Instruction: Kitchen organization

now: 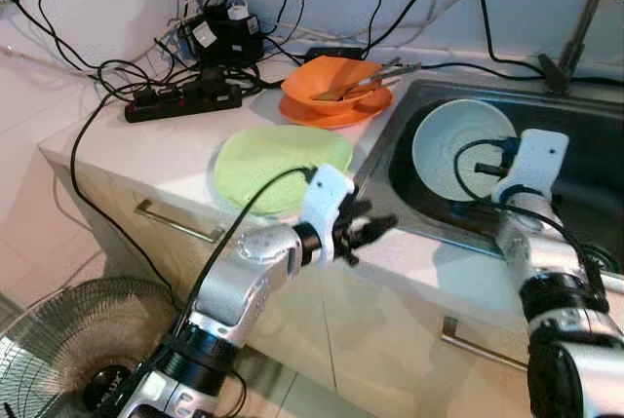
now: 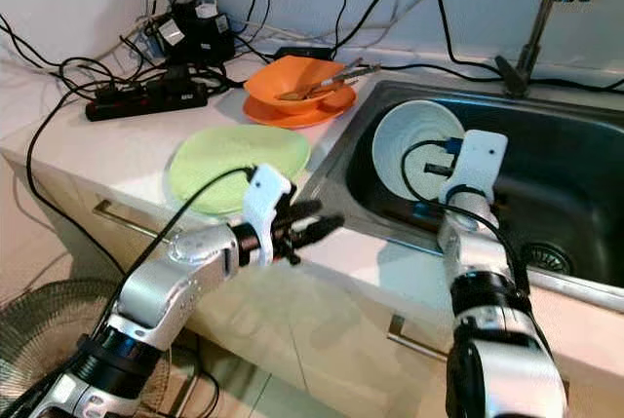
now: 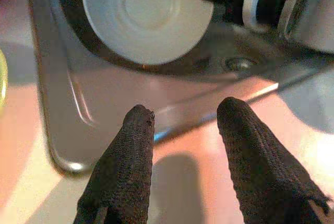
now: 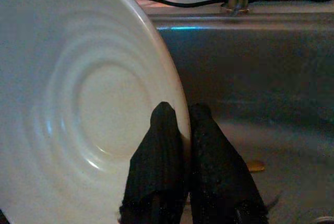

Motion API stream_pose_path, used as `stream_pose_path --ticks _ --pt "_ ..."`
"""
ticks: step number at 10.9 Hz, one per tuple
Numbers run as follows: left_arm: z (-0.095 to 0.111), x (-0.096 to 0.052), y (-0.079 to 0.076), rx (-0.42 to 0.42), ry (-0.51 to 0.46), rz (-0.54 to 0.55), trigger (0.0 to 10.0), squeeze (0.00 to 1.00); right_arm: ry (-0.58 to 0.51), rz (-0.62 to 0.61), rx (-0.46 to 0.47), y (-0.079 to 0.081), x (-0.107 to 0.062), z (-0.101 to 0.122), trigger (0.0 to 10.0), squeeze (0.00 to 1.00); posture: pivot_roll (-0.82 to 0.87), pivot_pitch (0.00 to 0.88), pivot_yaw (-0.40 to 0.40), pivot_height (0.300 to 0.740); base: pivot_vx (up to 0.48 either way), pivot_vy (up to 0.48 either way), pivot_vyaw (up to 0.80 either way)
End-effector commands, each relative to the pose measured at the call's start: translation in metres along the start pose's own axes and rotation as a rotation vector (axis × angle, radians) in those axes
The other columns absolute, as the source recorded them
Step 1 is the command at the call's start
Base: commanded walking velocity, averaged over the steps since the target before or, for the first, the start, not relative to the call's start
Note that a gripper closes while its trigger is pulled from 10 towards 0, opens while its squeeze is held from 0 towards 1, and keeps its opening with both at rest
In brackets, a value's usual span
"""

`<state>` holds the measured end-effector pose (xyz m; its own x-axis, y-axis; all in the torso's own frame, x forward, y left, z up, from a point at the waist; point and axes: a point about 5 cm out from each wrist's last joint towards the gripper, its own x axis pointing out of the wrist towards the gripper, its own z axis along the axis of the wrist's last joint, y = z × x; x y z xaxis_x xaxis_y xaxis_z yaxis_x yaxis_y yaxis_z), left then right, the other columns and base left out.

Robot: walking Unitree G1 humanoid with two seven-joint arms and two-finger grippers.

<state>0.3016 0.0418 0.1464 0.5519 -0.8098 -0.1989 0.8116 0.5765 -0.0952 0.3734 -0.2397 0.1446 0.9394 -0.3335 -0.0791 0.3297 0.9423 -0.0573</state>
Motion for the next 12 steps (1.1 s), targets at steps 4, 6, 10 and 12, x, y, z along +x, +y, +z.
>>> stream_pose_path --ticks 4,6,10,12 --pt "-0.004 -0.002 -0.002 0.008 0.038 -0.006 10.0 0.00 -0.047 0.030 -0.023 0.009 0.006 0.013 10.0 0.00 0.05 0.000 0.114 0.740 0.000 0.000 0.00" --pt "-0.005 -0.003 -0.001 0.005 0.041 -0.001 10.0 0.00 -0.033 0.049 -0.039 0.014 0.006 0.011 10.0 0.89 0.06 0.000 0.112 0.740 0.000 0.000 0.00" --pt "-0.004 -0.003 -0.002 0.005 0.040 -0.001 10.0 0.00 -0.025 0.061 -0.056 0.015 0.006 0.008 10.0 0.00 0.06 0.000 0.111 0.740 0.000 0.000 0.00" --pt "-0.004 -0.003 -0.001 0.007 0.039 0.003 10.0 0.00 -0.028 0.070 -0.055 0.017 0.006 0.008 10.0 0.00 0.06 0.000 0.110 0.740 0.000 0.000 0.00"
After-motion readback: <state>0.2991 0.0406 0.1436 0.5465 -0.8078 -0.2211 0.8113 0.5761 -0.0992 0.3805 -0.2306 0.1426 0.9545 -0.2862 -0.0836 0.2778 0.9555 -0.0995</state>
